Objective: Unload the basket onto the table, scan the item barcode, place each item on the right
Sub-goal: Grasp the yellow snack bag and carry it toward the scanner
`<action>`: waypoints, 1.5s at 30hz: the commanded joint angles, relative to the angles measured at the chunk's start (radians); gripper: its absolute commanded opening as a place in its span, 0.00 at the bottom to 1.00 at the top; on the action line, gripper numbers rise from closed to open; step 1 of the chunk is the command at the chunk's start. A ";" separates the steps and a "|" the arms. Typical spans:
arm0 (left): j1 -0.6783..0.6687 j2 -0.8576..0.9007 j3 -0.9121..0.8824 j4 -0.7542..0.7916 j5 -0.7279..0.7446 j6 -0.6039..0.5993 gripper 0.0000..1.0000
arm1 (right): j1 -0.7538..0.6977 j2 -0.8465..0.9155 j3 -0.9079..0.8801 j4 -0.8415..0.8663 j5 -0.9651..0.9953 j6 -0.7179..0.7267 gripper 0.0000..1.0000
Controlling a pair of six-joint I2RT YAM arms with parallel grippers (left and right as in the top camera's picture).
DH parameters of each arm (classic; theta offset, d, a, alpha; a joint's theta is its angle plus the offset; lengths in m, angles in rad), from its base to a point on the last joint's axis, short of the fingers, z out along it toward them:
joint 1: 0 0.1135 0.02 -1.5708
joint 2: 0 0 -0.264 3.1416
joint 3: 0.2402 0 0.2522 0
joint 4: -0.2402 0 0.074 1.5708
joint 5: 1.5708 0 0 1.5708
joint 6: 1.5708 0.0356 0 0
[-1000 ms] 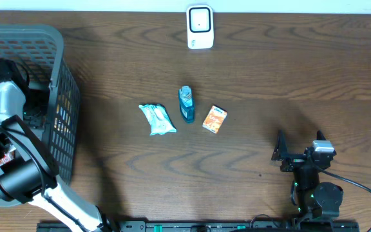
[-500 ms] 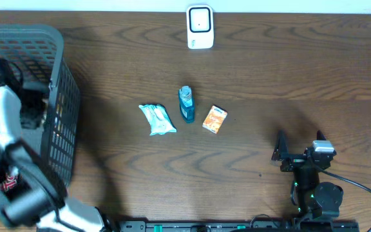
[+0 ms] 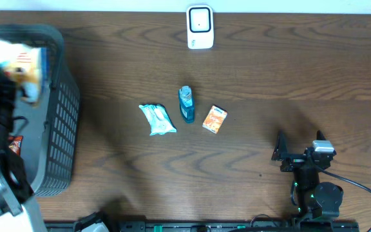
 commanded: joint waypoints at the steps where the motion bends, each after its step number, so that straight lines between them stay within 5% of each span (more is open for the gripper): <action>1: -0.158 -0.019 0.010 0.014 0.158 0.130 0.07 | 0.011 -0.005 -0.002 -0.005 0.005 -0.012 0.99; 11: -0.776 0.188 0.009 0.137 0.153 0.470 0.07 | 0.011 -0.005 -0.002 -0.005 0.005 -0.012 0.99; 18: -1.033 0.460 0.009 0.268 0.154 0.595 0.07 | 0.011 -0.005 -0.002 -0.005 0.005 -0.012 0.99; 28: -1.166 0.776 0.008 0.269 0.154 0.607 0.07 | 0.011 -0.005 -0.002 -0.005 0.005 -0.012 0.99; 41: -1.184 0.914 0.003 0.185 0.071 0.525 0.08 | 0.011 -0.005 -0.002 -0.005 0.005 -0.012 0.99; 42: -1.187 0.914 0.003 0.185 0.071 0.525 0.13 | 0.011 -0.005 -0.002 -0.005 0.005 -0.012 0.99; 44: -1.195 0.909 0.003 0.186 0.071 0.525 0.50 | 0.011 -0.005 -0.002 -0.005 0.005 -0.012 0.99; 45: -1.197 0.904 0.003 0.185 0.071 0.525 0.54 | 0.011 -0.005 -0.002 -0.005 0.005 -0.012 0.99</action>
